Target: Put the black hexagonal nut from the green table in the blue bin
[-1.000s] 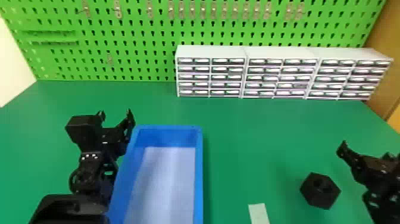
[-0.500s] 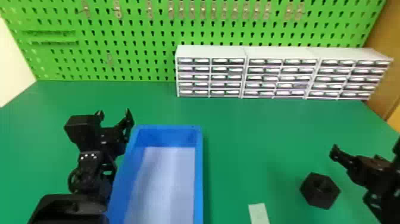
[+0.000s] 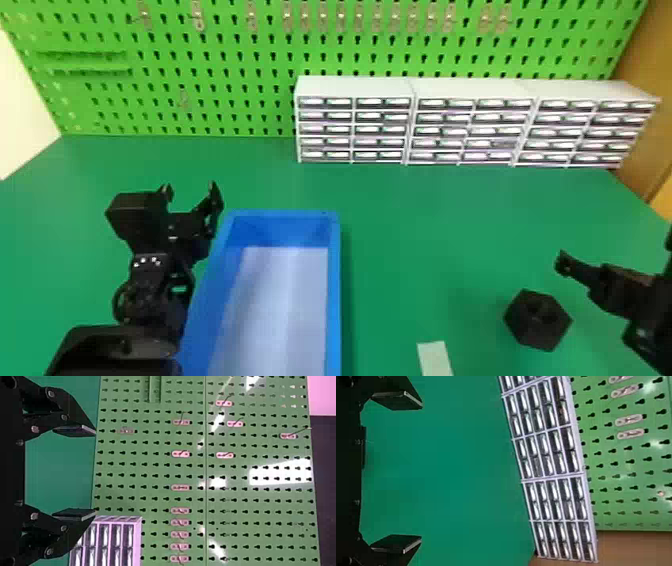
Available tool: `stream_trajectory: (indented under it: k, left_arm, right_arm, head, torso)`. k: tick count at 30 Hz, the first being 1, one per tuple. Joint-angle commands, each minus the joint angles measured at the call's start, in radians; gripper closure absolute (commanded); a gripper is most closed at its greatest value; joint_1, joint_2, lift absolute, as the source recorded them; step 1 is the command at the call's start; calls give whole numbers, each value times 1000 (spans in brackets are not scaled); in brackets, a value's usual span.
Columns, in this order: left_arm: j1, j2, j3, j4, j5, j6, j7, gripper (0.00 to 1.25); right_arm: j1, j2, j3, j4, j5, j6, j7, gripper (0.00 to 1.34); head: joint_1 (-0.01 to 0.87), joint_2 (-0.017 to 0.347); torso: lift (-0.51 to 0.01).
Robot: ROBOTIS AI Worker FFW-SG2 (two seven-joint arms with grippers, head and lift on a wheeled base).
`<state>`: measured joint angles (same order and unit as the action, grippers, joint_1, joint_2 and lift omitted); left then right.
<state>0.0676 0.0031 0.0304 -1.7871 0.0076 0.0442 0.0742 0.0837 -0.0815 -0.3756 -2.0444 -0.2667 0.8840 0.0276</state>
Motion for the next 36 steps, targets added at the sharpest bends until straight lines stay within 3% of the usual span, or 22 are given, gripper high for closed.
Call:
stream_trajectory:
  k: [1, 27, 36]
  left_arm:
    - [1, 0, 2, 0, 0, -3, -1, 527]
    - [-3, 0, 11, 0, 0, -12, -1, 527]
    - [-5, 0, 13, 0, -1, -12, 1, 527]
  right_arm:
    - [-2, -4, -2, -19, -17, 55, 0, 119]
    - [-79, -40, 7, -82, -37, 480, 0, 117]
    - [-101, -49, 12, -83, -40, 552, 0, 119]
  head:
    - [657, 57]
    - [657, 57]
    - [657, 57]
  torso:
    - [-95]
    - [-95]
    - [-95]
